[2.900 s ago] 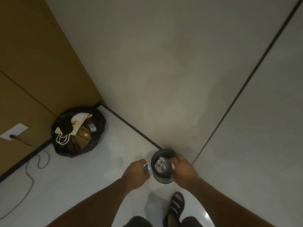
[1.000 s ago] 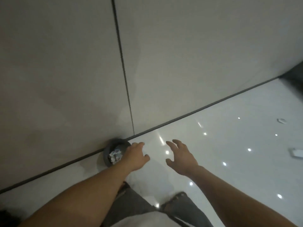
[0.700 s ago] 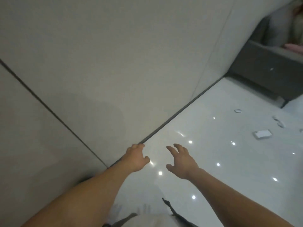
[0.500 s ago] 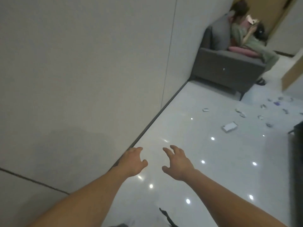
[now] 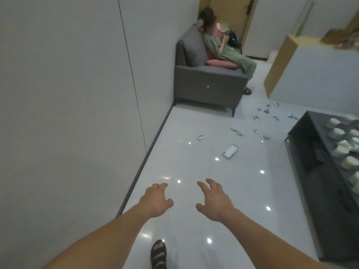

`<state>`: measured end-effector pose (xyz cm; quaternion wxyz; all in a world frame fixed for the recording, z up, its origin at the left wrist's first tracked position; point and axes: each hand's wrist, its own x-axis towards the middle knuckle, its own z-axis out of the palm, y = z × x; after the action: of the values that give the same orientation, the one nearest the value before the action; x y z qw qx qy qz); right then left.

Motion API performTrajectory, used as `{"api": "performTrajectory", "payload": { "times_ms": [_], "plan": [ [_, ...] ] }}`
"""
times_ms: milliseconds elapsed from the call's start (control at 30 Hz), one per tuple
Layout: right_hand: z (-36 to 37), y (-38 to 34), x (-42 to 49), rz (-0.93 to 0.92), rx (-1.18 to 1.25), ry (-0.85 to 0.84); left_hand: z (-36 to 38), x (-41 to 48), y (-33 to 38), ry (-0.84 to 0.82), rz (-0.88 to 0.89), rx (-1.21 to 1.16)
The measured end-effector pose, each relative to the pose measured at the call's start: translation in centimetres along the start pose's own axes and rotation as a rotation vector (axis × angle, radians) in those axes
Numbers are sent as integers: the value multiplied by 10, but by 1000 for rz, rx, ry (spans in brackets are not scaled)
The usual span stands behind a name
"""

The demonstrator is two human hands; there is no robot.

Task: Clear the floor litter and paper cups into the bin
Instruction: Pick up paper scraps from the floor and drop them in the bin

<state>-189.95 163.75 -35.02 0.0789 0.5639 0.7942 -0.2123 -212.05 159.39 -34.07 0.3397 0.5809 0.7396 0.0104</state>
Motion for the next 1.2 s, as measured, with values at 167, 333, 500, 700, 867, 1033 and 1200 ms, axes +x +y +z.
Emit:
{"api": "performTrajectory", "payload": {
  "times_ms": [167, 333, 500, 700, 867, 1033, 1200],
  "plan": [
    [-46, 30, 56, 144, 35, 60, -44, 91, 46, -56, 126, 66],
    [-77, 65, 98, 232, 63, 68, -71, 161, 93, -90, 187, 126],
    [-108, 124, 164, 275, 90, 74, -83, 242, 153, -105, 226, 176],
    [-159, 200, 255, 252, 100, 95, -105, 335, 232, -91, 192, 203],
    [-203, 256, 312, 233, 96, 83, -115, 399, 286, -72, 151, 183],
    [-226, 300, 367, 263, 82, 41, -112, 459, 322, -145, 132, 144],
    [-246, 335, 441, 276, 62, 0, -125, 554, 351, -201, 140, 132]
  ]
}}
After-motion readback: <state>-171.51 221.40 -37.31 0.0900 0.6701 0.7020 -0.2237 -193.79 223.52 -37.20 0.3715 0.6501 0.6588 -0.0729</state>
